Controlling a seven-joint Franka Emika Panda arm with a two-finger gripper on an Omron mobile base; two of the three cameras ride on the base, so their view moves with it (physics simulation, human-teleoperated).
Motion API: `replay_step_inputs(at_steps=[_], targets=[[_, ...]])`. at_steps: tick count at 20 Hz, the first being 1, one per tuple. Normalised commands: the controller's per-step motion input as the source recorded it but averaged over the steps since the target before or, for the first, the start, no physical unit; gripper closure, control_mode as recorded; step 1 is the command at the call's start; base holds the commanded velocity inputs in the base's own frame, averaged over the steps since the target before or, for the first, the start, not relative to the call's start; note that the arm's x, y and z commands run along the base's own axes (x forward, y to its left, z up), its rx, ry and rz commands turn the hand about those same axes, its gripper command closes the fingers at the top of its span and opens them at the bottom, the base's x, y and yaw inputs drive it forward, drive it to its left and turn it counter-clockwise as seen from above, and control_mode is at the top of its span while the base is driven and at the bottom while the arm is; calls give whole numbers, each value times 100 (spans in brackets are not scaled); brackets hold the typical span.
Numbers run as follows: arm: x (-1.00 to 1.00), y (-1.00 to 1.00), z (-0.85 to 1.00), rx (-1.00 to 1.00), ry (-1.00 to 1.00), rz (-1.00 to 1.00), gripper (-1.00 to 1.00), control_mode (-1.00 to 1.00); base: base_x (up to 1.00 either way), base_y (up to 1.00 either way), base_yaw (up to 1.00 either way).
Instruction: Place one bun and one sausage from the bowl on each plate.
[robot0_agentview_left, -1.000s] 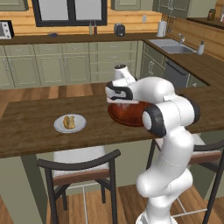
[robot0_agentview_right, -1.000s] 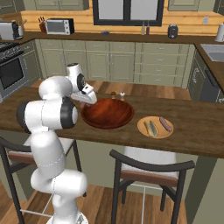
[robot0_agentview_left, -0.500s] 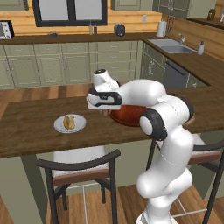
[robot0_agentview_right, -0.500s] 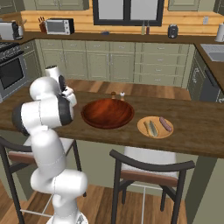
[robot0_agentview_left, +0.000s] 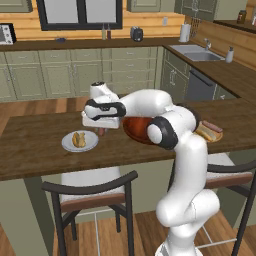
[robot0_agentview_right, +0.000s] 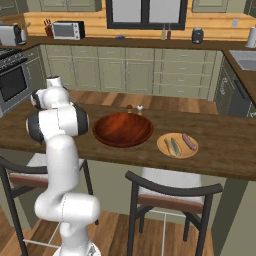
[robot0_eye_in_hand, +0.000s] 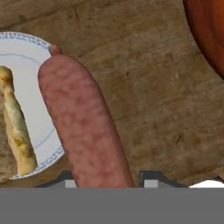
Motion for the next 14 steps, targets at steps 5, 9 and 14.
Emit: replay_step_inputs(at_steps=[5, 9, 14], targets=[[68, 36, -55, 6, 7, 0, 100, -100, 0, 0, 0], [27, 46, -49, 2, 3, 0, 100, -100, 0, 0, 0], [27, 19, -35, 0, 0, 0, 100, -100, 0, 0, 0]])
